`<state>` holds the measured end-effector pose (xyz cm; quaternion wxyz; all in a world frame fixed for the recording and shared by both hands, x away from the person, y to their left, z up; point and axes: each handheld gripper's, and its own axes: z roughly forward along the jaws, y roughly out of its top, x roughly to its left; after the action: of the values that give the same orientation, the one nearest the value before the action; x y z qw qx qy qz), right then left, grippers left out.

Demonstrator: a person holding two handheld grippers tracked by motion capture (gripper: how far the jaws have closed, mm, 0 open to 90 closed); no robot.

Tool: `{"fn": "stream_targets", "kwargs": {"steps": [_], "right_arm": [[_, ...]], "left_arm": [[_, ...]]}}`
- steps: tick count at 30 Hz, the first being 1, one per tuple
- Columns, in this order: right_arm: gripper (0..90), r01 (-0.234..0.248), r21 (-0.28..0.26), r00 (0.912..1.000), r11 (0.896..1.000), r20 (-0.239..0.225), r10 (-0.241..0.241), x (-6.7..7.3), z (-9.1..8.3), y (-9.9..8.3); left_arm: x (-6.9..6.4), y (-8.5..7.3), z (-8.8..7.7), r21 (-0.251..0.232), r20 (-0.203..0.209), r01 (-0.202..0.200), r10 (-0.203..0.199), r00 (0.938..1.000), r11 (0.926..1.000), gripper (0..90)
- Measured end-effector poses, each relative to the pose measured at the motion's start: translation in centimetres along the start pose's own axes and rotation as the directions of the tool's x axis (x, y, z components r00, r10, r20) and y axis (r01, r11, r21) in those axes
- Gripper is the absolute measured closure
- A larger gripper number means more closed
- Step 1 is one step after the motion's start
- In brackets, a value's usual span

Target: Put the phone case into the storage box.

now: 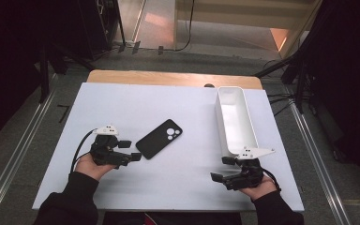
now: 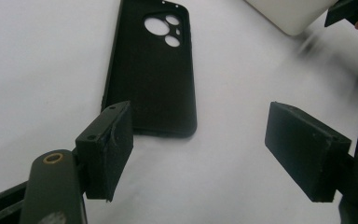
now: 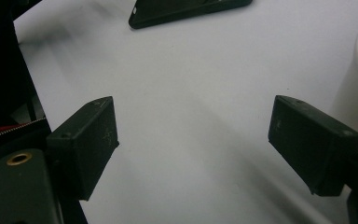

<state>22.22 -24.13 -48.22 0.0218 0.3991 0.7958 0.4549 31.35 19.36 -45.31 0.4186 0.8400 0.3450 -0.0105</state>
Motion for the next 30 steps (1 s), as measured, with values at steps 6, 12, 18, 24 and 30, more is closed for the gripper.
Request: {"fn": "stream_targets", "kwargs": {"steps": [6,12,18,24,30], "right_arm": [[14.0,-0.001,0.010,1.0000,1.000,-0.001,0.001,0.1,0.1,0.0],[14.0,-0.001,0.007,1.0000,1.000,-0.002,0.001,0.1,0.1,0.0],[14.0,0.000,0.001,1.0000,1.000,-0.001,0.000,0.0,0.0,0.0],[14.0,-0.006,-0.006,1.0000,1.000,0.001,0.006,-0.1,-0.1,-0.1],[14.0,-0.007,-0.011,1.0000,1.000,0.000,0.007,-0.1,-0.2,0.0]], "left_arm": [[0.4,0.9,0.4,-0.005,0.025,0.008,-0.007,0.9997,1.0000,22.8],[0.9,1.6,0.7,-0.001,0.014,0.010,-0.010,0.9999,0.9999,19.1],[0.6,2.5,0.9,0.019,0.003,-0.020,0.020,0.9998,0.9996,17.7],[0.7,3.7,1.7,0.019,0.008,-0.017,0.017,0.9998,0.9997,9.1],[1.1,4.5,2.2,-0.002,0.015,-0.013,0.013,0.9998,0.9999,0.0]]}}
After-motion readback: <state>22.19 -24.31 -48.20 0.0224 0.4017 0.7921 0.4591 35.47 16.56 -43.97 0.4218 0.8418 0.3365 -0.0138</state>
